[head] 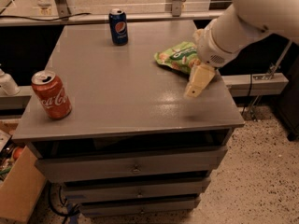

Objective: Move green rice chip bag near coke can

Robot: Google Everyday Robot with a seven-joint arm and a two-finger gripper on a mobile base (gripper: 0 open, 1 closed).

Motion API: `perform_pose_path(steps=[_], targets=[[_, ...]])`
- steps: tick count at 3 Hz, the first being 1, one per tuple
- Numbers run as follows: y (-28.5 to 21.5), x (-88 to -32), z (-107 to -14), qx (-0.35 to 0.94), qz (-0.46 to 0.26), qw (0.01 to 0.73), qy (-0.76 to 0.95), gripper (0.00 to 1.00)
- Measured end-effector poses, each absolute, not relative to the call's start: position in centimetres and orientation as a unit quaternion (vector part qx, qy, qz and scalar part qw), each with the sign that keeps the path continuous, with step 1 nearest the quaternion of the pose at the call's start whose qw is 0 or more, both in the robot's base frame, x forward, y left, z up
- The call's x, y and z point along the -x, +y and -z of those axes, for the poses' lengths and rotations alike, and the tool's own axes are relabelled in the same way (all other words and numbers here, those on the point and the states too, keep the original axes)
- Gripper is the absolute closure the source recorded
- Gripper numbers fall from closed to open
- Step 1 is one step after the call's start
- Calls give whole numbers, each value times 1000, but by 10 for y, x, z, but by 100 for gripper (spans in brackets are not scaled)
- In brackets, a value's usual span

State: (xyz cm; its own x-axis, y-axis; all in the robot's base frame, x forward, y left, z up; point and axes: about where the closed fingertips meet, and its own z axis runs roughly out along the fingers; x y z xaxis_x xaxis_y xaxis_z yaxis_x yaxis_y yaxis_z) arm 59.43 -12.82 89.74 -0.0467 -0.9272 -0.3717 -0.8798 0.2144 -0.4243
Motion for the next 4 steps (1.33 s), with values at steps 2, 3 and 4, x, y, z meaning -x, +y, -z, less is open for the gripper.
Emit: perform_pose_path(steps=[2,3,4], targets=[[-95,-657,-875,623,75,274,729,19],[-91,-660,-878,627,81,272,725,42],[-92,-651,-886,634,82,275,718,65]])
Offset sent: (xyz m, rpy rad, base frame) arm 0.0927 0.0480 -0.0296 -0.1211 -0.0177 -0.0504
